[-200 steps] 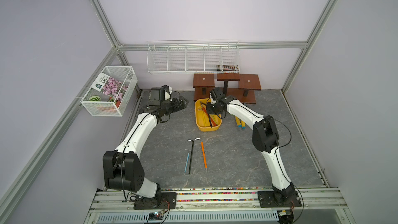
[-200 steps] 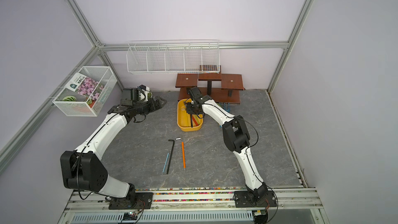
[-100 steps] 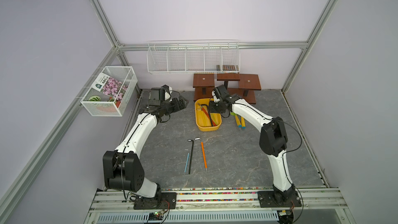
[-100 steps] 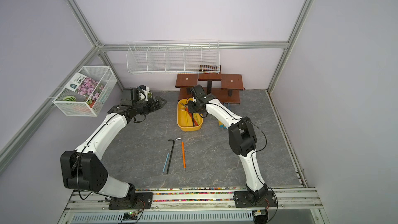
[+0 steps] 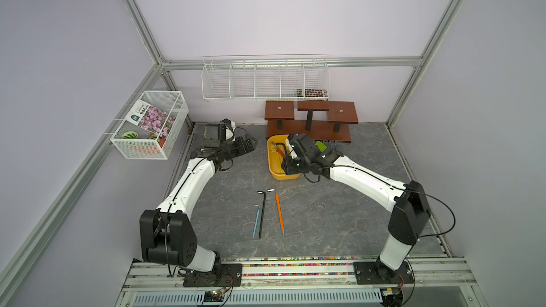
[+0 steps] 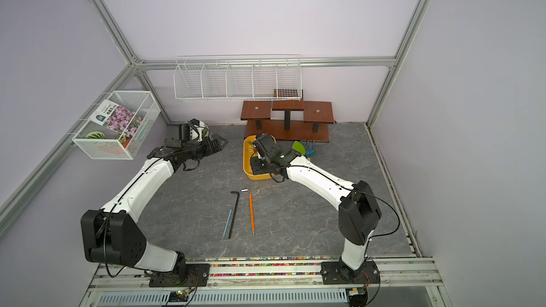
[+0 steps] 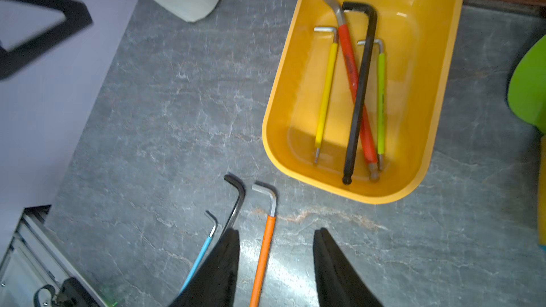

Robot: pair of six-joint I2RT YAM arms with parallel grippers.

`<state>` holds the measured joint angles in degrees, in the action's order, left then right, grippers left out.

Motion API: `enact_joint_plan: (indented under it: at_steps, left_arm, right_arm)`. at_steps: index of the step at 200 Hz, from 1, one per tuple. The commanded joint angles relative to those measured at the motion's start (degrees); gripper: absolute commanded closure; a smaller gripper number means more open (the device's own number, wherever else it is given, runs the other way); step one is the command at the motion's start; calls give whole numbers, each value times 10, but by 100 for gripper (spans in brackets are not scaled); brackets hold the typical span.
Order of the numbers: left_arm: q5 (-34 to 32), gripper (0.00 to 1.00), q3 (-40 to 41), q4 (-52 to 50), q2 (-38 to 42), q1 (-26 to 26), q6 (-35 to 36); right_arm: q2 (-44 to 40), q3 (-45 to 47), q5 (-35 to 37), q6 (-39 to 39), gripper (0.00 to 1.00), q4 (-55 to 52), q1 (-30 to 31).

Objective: Put the hex key on the desktop into the storage box
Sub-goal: Place the Allen key in the storage box, then pick up the Allen key from the center of the board.

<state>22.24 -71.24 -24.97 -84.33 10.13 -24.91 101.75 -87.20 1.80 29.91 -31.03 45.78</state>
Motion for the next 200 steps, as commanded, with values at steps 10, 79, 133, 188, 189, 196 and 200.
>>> enact_joint_plan:
  at_steps: [10,79,133,188,189,196,200]
  left_arm:
    - [0,0,32,-10,50,-2,-18]
    - [10,0,140,-66,154,-3,-19]
    - [-7,0,132,-125,188,-2,-21]
    - [-40,0,192,-126,217,-2,-11]
    - [-39,0,194,-125,217,-2,-11]
    - [-39,0,203,-122,217,-2,-8]
    - [-39,0,206,-121,216,-2,-10]
  right_arm:
    - [-20,36,57,4,53,0,40]
    - [-15,107,101,69,45,9,108]
    - [7,124,90,99,44,22,136]
    - [56,120,74,116,45,33,141]
    - [56,120,74,116,45,33,141]
    - [63,119,73,118,45,32,141]
    - [66,118,71,119,45,32,142]
